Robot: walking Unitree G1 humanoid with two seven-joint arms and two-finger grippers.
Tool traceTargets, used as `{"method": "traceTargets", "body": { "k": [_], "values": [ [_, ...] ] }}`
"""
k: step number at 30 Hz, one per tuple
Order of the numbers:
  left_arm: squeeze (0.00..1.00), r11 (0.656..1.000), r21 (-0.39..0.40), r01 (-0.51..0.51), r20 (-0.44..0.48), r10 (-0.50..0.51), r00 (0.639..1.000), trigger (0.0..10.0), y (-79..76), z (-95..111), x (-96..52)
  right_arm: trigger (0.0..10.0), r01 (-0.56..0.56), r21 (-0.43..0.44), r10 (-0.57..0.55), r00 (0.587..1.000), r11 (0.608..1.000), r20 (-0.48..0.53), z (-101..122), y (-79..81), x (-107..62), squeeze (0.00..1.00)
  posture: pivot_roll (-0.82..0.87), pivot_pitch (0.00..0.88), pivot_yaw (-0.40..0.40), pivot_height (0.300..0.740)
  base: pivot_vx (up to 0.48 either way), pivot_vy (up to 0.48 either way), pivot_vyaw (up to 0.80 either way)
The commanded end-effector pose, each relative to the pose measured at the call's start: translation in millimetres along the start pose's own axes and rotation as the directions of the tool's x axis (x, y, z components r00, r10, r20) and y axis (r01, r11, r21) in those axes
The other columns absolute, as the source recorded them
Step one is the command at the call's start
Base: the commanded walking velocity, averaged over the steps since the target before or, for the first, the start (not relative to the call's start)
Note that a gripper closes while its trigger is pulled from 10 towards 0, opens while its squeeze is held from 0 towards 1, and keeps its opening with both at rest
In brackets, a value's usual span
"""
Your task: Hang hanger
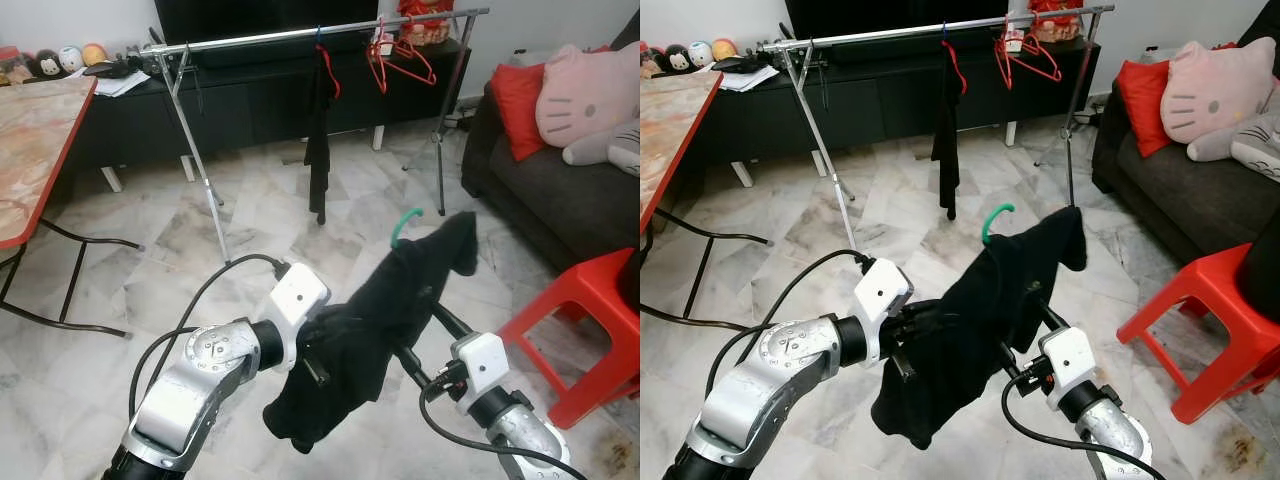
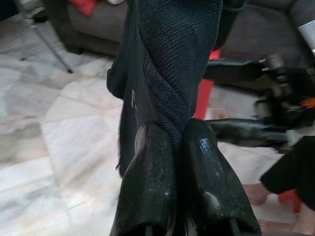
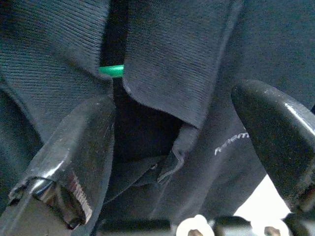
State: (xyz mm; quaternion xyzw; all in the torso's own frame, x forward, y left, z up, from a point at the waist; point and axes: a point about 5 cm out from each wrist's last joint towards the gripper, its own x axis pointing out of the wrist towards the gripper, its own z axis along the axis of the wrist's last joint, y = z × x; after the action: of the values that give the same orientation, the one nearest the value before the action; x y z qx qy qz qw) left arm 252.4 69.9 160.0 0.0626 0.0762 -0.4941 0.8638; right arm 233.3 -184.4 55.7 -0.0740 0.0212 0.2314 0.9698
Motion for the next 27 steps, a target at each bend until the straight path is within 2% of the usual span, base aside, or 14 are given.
{"method": "traceTargets", "body": {
  "k": [1, 16, 24, 27],
  "values": [
    [0.0, 0.998, 0.033, 0.049, 0.042, -0.05, 0.998, 10.0, -4.6, 14.4, 2.1, 10.0, 0.003, -0.007, -0.003, 1.0, 1.0, -0.019, -0.4, 1.1, 2.4, 0.0, -0.04, 0.0, -0.004, 0.74, 0.0, 0.0, 0.0],
    [0.0, 0.996, 0.028, 0.082, 0.039, -0.083, 0.996, 10.0, -7.5, 15.8, 2.3, 10.0, 0.127, -0.012, -0.127, 0.987, 0.992, -0.096, -7.3, -3.7, 13.3, 0.0, -0.03, 0.0, -0.009, 0.74, 0.0, 0.0, 0.0],
    [0.0, 0.997, 0.021, 0.075, 0.037, -0.076, 0.996, 10.0, -8.1, 14.6, -0.3, 10.0, 0.108, -0.017, -0.109, 0.985, 0.994, -0.132, -13.2, 2.1, 13.3, 0.0, -0.03, 0.0, -0.013, 0.74, 0.0, 0.0, 0.0],
    [0.0, 0.997, 0.022, 0.072, 0.035, -0.073, 0.997, 10.0, -7.7, 13.8, 0.4, 10.0, 0.14, -0.023, -0.142, 0.979, 0.99, -0.145, -17.1, -0.1, 13.1, 0.0, -0.03, 0.0, -0.012, 0.74, 0.0, 0.0, 0.0]
  ]
}}
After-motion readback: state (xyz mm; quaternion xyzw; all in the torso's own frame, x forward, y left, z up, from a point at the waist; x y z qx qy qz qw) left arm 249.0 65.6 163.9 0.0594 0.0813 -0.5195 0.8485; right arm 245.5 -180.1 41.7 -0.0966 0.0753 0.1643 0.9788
